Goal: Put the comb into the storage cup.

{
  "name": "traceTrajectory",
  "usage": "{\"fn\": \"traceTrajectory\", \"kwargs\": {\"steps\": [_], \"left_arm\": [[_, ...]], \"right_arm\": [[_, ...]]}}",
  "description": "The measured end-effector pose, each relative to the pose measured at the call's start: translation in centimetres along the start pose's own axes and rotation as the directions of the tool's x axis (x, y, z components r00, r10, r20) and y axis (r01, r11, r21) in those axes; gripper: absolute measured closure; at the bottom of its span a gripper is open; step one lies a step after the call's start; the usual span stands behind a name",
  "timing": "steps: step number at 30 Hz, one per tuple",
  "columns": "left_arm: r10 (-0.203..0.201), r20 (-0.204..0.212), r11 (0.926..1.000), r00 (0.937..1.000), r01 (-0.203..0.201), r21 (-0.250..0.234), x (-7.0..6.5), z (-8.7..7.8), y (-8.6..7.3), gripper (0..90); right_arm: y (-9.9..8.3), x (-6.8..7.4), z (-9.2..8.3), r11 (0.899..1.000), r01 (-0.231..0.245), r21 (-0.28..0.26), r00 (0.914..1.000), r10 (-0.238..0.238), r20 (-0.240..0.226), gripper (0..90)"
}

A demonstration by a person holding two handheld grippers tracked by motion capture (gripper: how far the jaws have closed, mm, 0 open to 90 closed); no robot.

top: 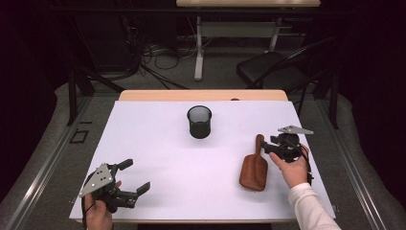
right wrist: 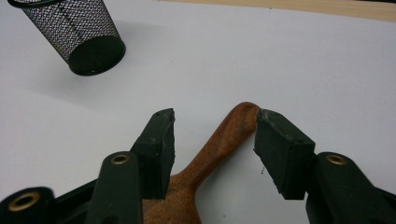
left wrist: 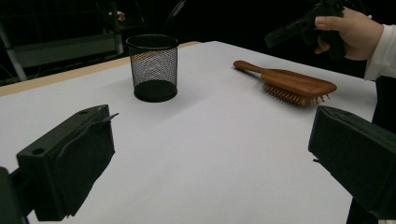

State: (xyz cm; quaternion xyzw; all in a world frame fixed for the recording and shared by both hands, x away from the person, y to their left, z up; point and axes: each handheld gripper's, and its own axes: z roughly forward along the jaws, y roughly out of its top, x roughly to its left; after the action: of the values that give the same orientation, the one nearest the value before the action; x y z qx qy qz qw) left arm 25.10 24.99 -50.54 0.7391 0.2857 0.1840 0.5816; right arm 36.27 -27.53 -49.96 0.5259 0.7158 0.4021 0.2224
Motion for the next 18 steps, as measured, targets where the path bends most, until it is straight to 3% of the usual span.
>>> {"fn": "traceTrajectory", "kwargs": {"steps": [5, 11, 18], "left_arm": [[0.002, 0.011, 1.0000, 0.9999, -0.002, 0.005, 0.0, 0.1, 0.0, 0.3], [0.003, 0.010, 0.9999, 0.9999, -0.004, 0.010, 0.0, 0.1, 0.0, 0.3], [0.004, 0.015, 0.9999, 0.9999, -0.004, 0.010, 0.0, 0.2, -0.1, 0.3]], "right_arm": [[0.6, 0.4, 1.0, 0.999, -0.006, 0.036, 0.9998, 0.007, -0.018, 54.3], [1.3, 1.1, 2.4, 0.995, 0.041, 0.090, 0.9991, -0.039, -0.015, 64.2], [1.1, 1.8, 3.9, 0.988, 0.060, 0.143, 0.9981, -0.059, -0.016, 79.1]]}}
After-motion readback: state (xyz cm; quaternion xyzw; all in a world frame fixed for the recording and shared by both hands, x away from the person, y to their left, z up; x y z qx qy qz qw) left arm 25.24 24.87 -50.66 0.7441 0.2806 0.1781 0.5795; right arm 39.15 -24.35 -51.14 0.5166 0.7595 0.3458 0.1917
